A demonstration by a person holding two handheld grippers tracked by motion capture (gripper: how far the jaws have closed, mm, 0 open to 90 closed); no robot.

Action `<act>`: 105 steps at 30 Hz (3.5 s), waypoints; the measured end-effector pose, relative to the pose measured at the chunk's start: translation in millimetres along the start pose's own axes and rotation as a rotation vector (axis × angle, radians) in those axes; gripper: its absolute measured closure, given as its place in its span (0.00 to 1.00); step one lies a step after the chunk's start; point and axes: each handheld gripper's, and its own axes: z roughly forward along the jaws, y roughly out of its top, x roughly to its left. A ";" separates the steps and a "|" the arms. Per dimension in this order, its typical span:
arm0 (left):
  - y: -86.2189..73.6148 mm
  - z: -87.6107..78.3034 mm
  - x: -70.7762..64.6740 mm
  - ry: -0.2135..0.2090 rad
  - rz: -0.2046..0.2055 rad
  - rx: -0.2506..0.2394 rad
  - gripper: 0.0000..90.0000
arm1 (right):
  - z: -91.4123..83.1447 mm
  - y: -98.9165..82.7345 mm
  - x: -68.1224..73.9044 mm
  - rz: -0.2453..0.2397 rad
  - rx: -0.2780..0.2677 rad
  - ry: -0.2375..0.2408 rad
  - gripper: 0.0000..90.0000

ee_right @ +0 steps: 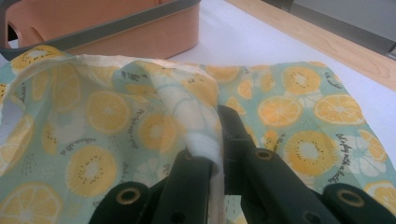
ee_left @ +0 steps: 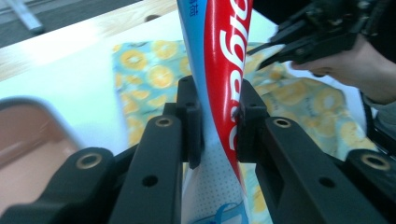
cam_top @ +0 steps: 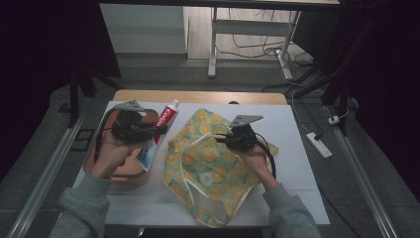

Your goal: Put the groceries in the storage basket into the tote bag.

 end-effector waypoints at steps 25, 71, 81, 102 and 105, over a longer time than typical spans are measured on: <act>30.4 92.6 -65.7 -0.207 0.130 -0.042 0.83 | -4.4 -2.7 -7.2 0.069 -0.040 0.064 0.99; -22.7 159.1 -74.0 -0.086 0.340 0.355 0.83 | -33.4 5.5 -18.8 0.123 -0.198 0.120 1.00; -30.4 170.3 -73.8 -0.006 0.331 0.462 0.83 | -39.6 12.7 -9.7 0.085 -0.212 0.114 1.00; -39.3 172.0 -64.7 -0.025 0.306 0.510 0.79 | -39.1 8.9 -14.4 0.111 -0.209 0.088 1.00; -33.6 155.2 -64.1 -0.026 0.298 0.400 0.68 | -36.6 7.5 -15.5 0.113 -0.200 0.090 1.00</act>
